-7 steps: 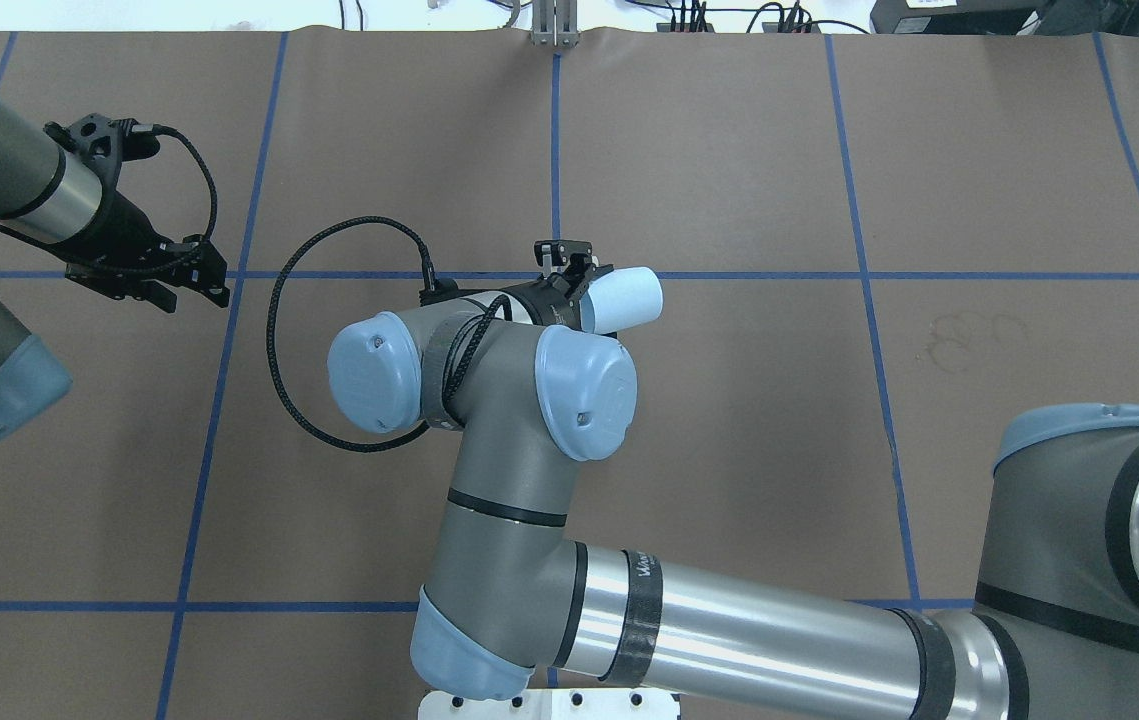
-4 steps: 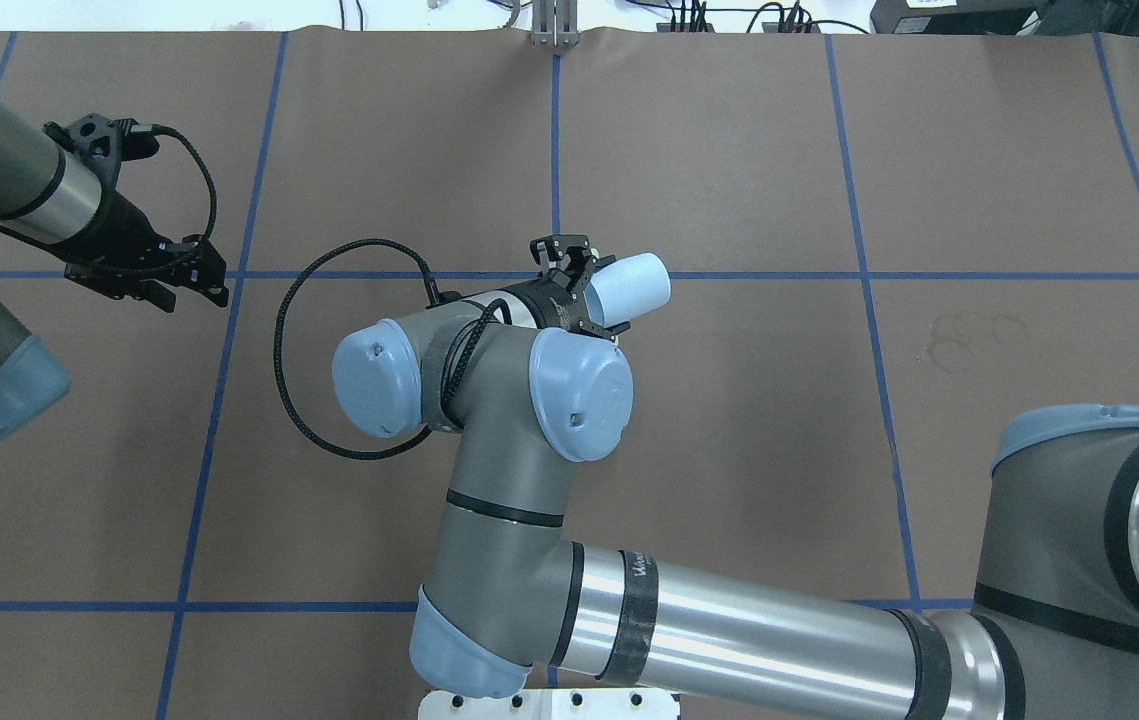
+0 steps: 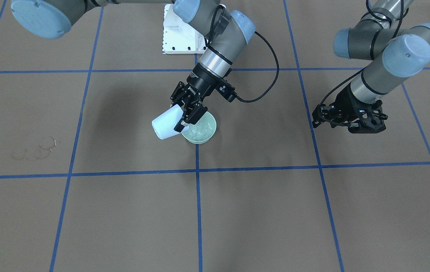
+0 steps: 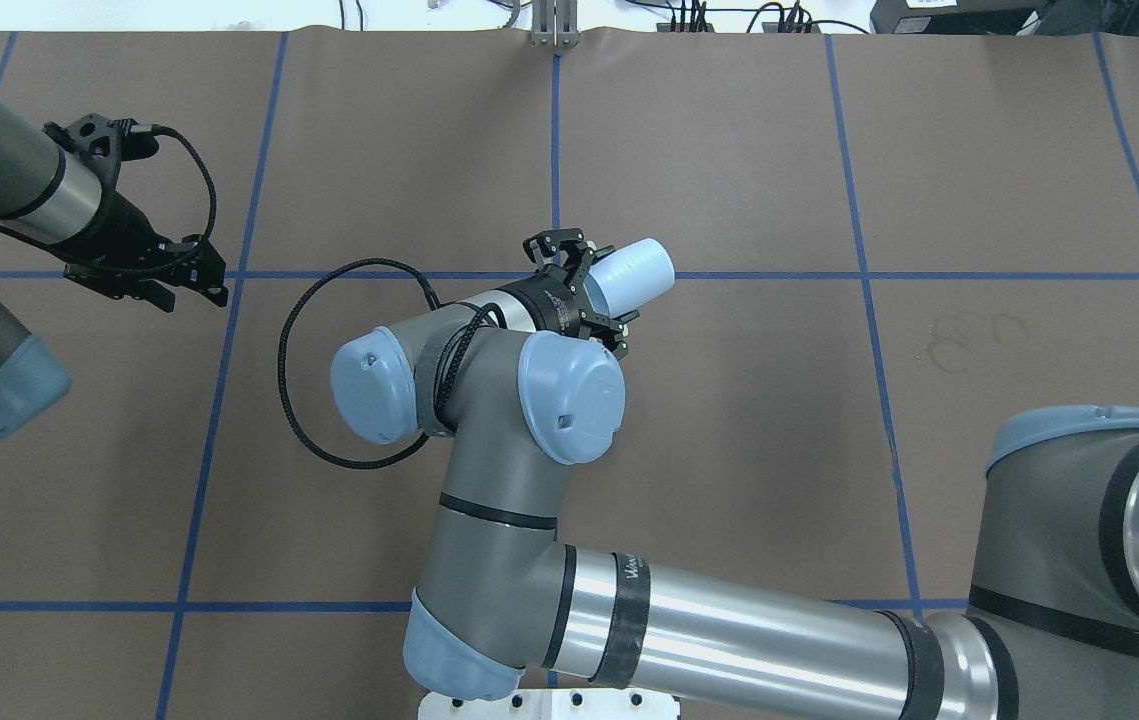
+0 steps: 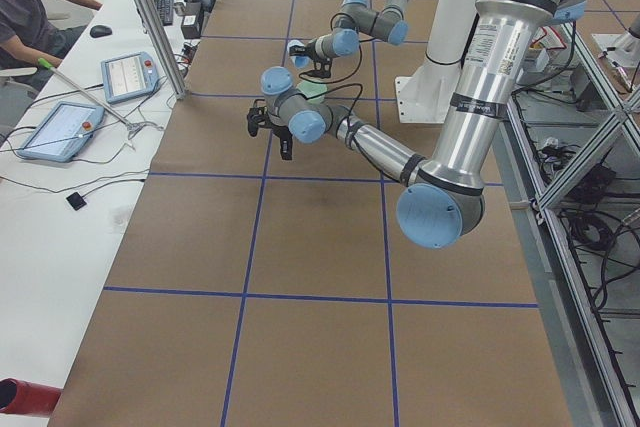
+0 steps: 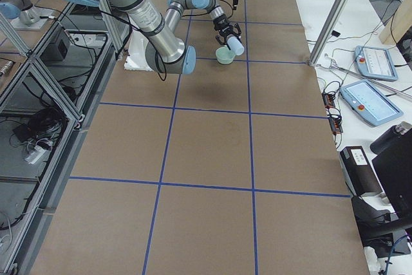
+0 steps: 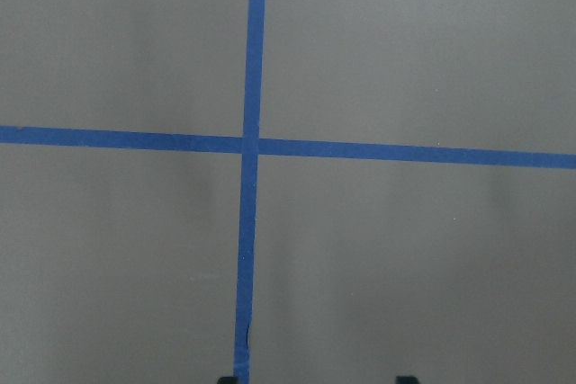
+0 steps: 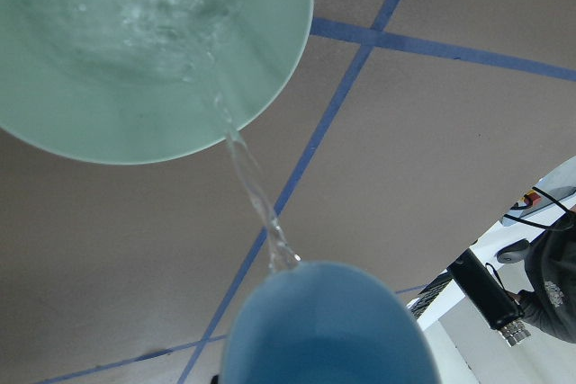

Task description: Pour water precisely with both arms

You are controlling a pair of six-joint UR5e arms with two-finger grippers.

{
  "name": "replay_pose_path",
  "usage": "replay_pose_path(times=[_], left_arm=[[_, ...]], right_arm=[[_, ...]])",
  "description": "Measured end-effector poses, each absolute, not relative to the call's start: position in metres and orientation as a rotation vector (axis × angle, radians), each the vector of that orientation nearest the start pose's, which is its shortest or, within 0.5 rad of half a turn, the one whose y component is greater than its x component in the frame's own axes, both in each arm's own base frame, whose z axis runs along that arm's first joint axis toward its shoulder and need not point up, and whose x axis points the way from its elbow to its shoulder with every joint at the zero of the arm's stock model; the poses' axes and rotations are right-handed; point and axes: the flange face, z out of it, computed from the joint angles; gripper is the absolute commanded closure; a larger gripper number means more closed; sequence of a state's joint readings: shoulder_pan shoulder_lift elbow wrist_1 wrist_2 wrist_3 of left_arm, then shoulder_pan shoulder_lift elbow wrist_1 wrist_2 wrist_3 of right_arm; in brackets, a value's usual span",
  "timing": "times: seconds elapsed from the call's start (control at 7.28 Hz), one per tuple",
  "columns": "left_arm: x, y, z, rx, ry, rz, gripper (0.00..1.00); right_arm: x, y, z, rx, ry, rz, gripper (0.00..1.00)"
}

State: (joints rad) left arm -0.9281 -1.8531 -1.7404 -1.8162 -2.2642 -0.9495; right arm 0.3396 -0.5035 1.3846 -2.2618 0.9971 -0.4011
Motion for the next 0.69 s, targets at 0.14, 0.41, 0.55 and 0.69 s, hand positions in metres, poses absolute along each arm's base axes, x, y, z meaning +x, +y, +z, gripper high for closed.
replay_pose_path(times=[0.14, 0.41, 0.55, 0.69], left_arm=[[0.302, -0.520, 0.395, -0.008, 0.939, -0.043, 0.34], [0.302, -0.520, 0.396, -0.009, 0.937, -0.043, 0.34], [0.303, -0.520, 0.396, -0.009, 0.937, -0.043, 0.34], [0.303, -0.520, 0.397, -0.009, 0.936, -0.042, 0.34]], right_arm=[[-0.633, -0.421, 0.124, 0.458, 0.495, -1.511, 1.00], [-0.631, -0.418, 0.111, 0.517, 0.433, -1.401, 1.00], [-0.627, -0.416, 0.105, 0.551, 0.364, -1.305, 1.00], [-0.622, -0.412, 0.099, 0.571, 0.273, -1.192, 1.00]])
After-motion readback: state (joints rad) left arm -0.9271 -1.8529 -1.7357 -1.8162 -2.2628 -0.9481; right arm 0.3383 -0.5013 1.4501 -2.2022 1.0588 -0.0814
